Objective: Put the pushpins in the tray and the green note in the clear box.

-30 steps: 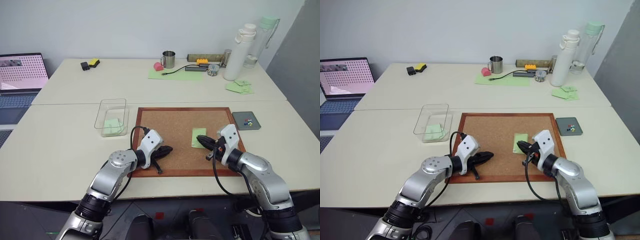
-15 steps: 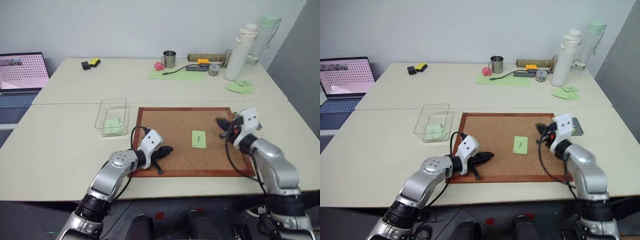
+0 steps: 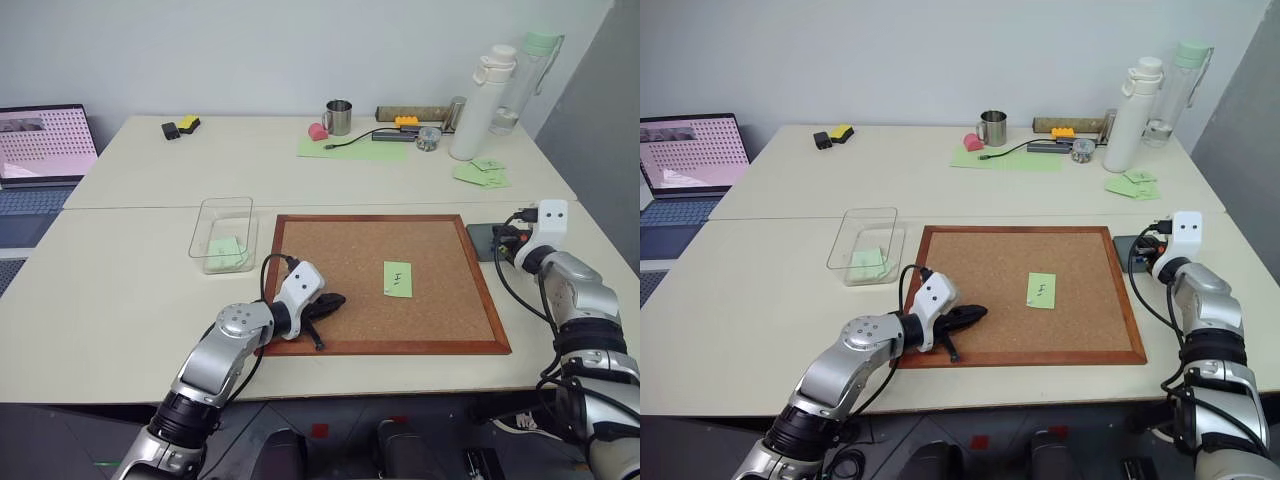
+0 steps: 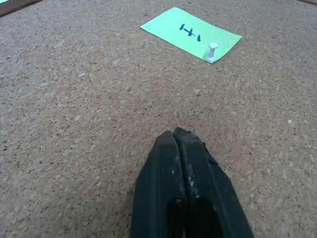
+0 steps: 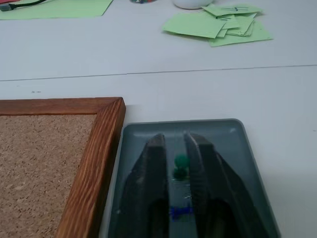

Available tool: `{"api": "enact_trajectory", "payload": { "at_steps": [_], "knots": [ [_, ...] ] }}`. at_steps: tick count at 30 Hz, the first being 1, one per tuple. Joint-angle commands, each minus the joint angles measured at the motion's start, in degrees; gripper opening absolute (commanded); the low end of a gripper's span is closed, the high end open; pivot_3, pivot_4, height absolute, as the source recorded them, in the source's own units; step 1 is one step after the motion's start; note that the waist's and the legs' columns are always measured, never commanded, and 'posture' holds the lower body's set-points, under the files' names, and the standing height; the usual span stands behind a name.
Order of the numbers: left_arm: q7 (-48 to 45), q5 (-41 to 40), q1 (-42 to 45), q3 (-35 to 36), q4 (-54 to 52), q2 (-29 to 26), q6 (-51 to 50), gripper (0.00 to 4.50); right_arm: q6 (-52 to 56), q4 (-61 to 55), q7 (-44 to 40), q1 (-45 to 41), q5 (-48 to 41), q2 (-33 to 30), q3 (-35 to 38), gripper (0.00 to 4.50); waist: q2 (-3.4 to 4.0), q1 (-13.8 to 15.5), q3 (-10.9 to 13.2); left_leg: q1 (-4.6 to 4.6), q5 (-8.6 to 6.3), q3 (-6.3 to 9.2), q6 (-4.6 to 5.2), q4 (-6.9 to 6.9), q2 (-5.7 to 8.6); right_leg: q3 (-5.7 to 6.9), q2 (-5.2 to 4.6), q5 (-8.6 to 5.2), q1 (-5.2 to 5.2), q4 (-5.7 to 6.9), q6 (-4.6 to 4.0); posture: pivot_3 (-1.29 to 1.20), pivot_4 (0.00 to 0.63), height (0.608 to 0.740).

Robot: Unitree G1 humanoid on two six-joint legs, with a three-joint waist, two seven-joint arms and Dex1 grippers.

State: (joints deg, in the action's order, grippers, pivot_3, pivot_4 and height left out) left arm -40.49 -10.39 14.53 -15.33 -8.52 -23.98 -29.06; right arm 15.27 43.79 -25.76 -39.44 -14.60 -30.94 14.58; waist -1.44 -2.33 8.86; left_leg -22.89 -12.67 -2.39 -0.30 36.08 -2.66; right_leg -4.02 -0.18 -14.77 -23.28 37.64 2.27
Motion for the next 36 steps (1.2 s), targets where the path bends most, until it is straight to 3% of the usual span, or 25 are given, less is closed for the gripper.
{"api": "enact_trajectory", "payload": {
  "at_steps": [1,13,22,36],
  "knots": [
    [0.0,1.1,-2.5,-1.1,0.9,-1.4,-3.2,0.00,-4.1,2.7,-0.9,-2.7,0.5,-1.6,1.1,1.58,0.00,-0.1,0.0,0.00,0.00,0.01,0.00,-0.01,0.00,0.00,0.00,0.00,0.00,0.00,0.00,0.00,0.150,0.740],
    [-0.1,1.0,-1.5,-1.6,1.6,-1.1,-3.3,0.00,-5.0,1.7,-3.7,-1.9,-0.5,-2.2,0.9,1.58,0.00,-0.7,0.0,0.00,0.00,0.05,0.00,-0.01,0.00,0.00,-0.01,0.00,0.00,0.00,0.01,0.00,0.150,0.740],
    [-0.4,1.0,-1.1,-1.8,2.0,-1.0,-3.1,0.00,-12.2,-0.3,-5.1,1.3,7.5,-3.9,-5.8,1.58,0.01,-0.8,0.0,0.01,0.00,0.05,0.00,-0.01,0.01,0.00,-0.01,-0.03,0.00,0.01,0.05,0.00,0.150,0.740],
    [-0.2,1.0,-1.3,-1.8,1.8,-0.9,-3.3,0.00,-15.6,0.7,-6.9,1.4,10.9,-4.6,-7.7,1.58,0.01,-0.7,0.0,0.01,0.00,0.06,0.00,-0.01,0.01,0.00,-0.02,-0.02,0.01,0.01,0.03,0.00,0.150,0.740]
  ]
}}
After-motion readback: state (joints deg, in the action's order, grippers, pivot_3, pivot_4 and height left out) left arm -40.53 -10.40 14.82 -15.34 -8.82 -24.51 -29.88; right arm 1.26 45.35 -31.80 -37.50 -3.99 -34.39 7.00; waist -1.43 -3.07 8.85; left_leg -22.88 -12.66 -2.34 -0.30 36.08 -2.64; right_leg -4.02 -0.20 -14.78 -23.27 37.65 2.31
